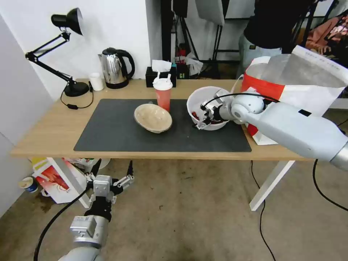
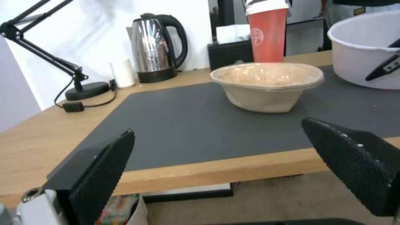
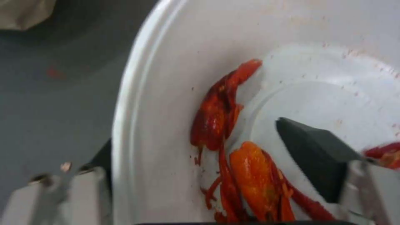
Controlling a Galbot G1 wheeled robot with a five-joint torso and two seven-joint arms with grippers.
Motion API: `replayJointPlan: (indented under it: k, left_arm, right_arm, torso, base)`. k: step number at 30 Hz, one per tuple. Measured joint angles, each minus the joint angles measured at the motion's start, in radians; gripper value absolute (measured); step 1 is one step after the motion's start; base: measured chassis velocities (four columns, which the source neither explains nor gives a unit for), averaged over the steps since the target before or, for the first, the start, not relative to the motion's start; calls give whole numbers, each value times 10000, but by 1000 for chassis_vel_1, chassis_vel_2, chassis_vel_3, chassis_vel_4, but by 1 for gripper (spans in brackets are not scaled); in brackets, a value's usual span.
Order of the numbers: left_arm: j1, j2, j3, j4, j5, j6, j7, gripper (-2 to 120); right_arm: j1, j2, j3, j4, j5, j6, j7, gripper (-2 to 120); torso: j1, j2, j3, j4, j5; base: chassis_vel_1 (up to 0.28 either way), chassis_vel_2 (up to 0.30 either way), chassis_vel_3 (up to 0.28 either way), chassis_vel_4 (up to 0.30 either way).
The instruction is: Pick up the trash from the table and place it into the takeout bag.
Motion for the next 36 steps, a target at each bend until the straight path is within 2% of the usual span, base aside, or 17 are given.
replayJointPlan:
  k: [3,5,7,11,12,16,17,20,36]
  left_arm:
    - [0,0,0,0,0,0,0,100]
    - [0,0,0,-1,0,0,0,100]
    - [0,0,0,0,0,0,0,100]
    - [0,0,0,0,0,0,0,100]
    - [0,0,0,0,0,0,0,100]
    - [0,0,0,0,0,0,0,100]
    - [0,0,0,0,0,0,0,100]
    - [0,0,0,0,0,0,0,100]
    - [0,0,0,0,0,0,0,100]
  right_arm:
    - [-8,7,13,25,99,4,185,68]
    - [-8,25,19,45,238,6,428,55]
    - [-1,40,18,47,286,6,516,52]
    - [53,95,20,47,353,5,660,34]
    - [53,95,20,47,353,5,660,34]
    - [90,112,23,43,365,5,707,17]
    - [90,112,23,43,365,5,707,17]
    - [92,102,31,65,383,5,724,2]
    - [-30,-10,489,113,552,53,791,0]
  torso:
    - [0,0,0,0,0]
    - [0,0,0,0,0]
    - [0,0,0,0,1]
    - [0,0,1,-1,1]
    - [0,0,1,-1,1]
    - [1,0,1,-1,1]
    - [1,0,1,-1,1]
    - [0,0,0,-1,1]
    - [-1,2,1,-2,3]
  base:
    - [0,0,0,0]
    - [0,0,0,0]
    - [0,0,0,0]
    - [0,0,0,0]
    - [0,0,0,0]
    - [0,0,0,0]
    - [0,0,0,0]
    - [0,0,0,0]
    - [0,0,0,0]
